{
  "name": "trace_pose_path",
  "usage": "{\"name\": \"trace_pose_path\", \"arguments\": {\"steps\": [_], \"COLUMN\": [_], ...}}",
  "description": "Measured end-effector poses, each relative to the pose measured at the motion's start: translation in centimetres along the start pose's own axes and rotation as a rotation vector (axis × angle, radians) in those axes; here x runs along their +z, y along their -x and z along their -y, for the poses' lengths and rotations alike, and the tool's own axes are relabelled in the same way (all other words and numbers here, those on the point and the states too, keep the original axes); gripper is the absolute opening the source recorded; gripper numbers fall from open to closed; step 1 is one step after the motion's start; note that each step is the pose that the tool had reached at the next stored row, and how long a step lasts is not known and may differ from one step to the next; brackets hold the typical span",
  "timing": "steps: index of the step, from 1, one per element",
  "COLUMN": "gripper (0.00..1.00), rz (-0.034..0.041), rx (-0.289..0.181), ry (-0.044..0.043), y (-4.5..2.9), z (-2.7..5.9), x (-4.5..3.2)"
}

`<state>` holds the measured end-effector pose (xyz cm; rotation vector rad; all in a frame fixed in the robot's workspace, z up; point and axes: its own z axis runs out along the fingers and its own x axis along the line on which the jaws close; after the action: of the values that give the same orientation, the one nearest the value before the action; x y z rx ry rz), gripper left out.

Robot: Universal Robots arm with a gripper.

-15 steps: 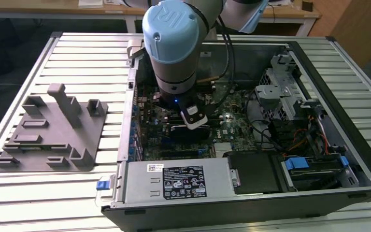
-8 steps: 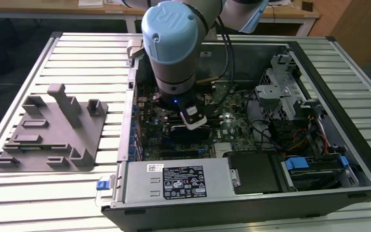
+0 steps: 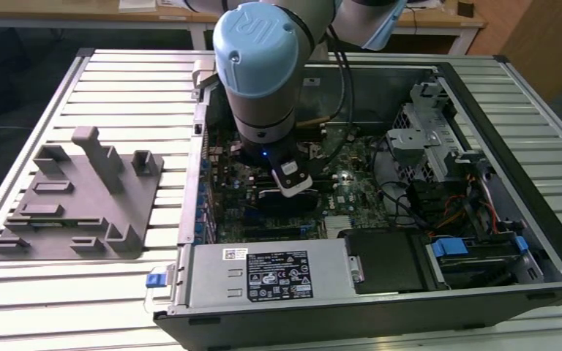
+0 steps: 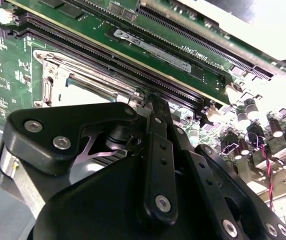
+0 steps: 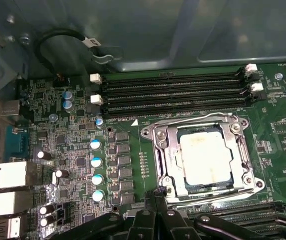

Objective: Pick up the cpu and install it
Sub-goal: 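Install the second cpu locking lever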

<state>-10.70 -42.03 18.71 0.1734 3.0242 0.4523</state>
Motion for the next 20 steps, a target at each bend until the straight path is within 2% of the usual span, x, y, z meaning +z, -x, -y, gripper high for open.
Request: {"name": "trace_pose_path", "arguments": {"steps": [7, 16, 18, 20], "gripper": [0.11, 0.11, 0.11, 0.11], "rz": [0.0006, 0.0003, 0.0005, 0.0012], "rx": [0.0, 0.0, 0.0, -0.001], "ry": [-0.0017, -0.0019, -0.004, -0.01], "y": [0.01, 0.12, 0.15, 0.17], "z": [-0.03, -0.59, -0.73, -0.88], "x": [-0.05, -1.86, -2.29, -2.7]}}
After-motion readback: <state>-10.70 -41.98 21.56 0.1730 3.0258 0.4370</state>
